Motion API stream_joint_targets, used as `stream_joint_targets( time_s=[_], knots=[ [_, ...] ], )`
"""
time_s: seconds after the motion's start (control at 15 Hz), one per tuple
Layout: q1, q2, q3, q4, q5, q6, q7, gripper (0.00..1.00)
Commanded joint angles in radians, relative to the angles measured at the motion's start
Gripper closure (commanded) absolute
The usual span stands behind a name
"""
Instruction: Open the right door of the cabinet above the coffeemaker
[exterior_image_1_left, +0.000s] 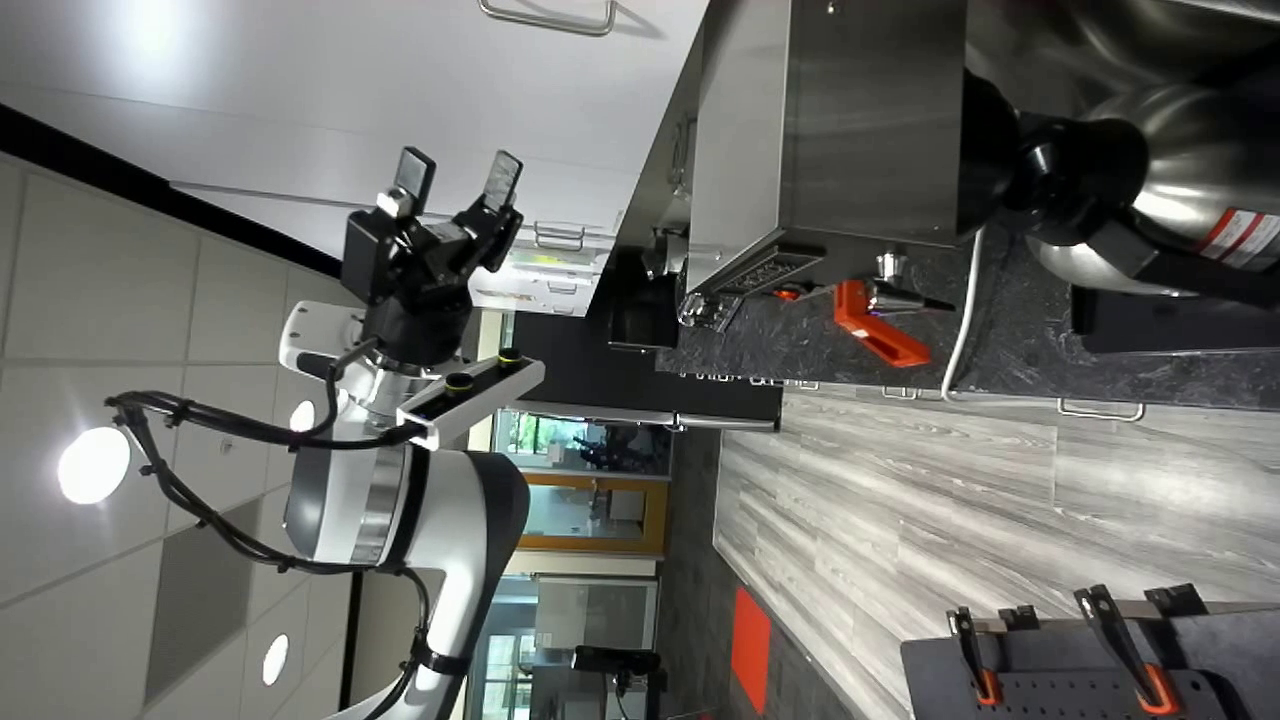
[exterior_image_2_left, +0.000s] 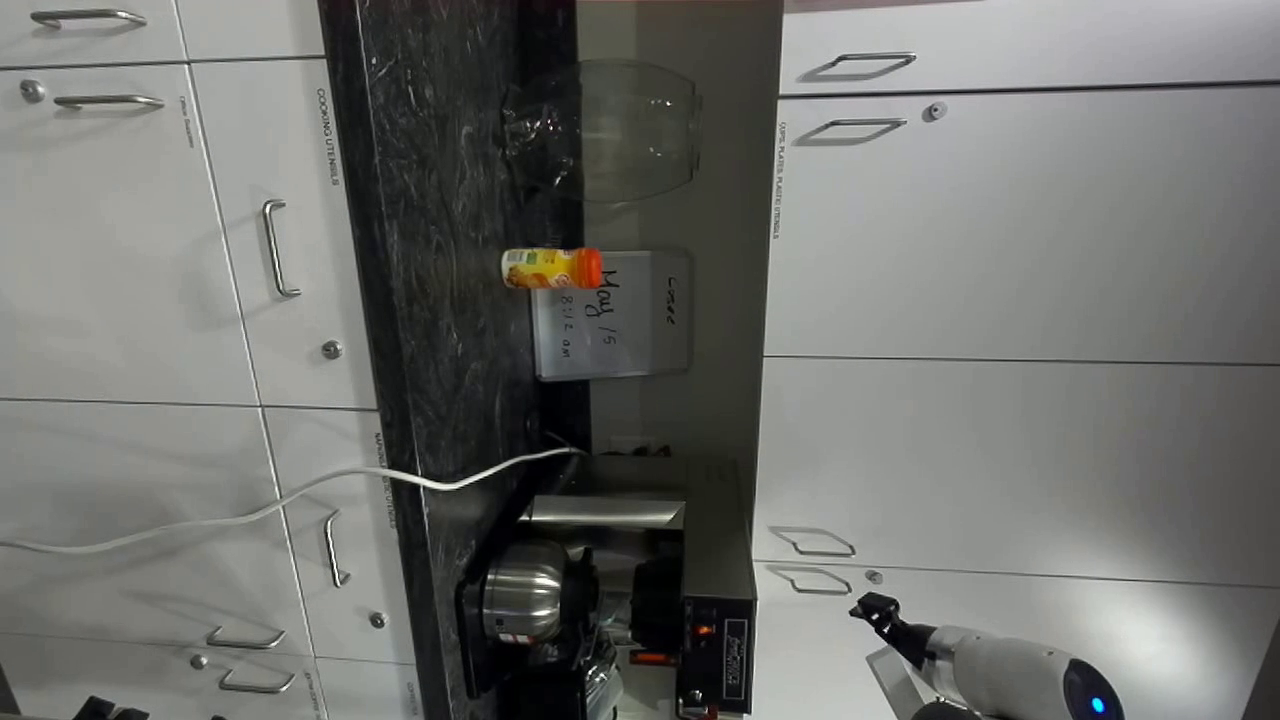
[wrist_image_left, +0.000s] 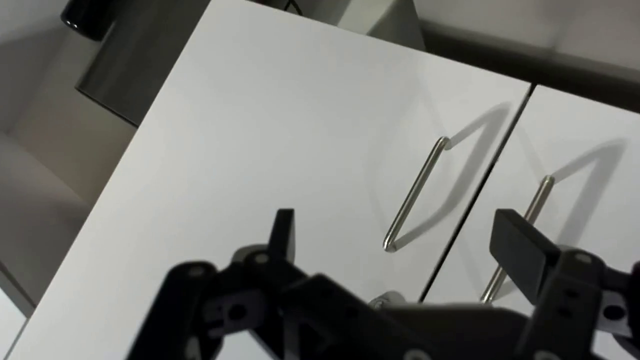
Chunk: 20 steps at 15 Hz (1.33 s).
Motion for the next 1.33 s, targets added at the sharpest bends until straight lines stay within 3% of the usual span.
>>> stream_joint_targets(
  time_s=[0.0, 0.27, 0.33, 0.6, 1.27],
  knots=[
    [-0.025, 0.053, -0.050, 0.050, -0.070, 0.118, 0.021, 0.00],
    [-0.032, 0.101, -0.121, 0.078, -0.069, 0.266, -0.009, 0.00],
    [-0.041, 0.064, -0.092, 0.041, -0.048, 0.220, -0.008, 0.00],
    [-0.045, 0.091, -0.108, 0.055, -0.045, 0.253, -0.010, 0.00],
    [-0.084, 0.234, -0.131, 0.196, -0.072, 0.318, 0.165, 0.00]
  ],
)
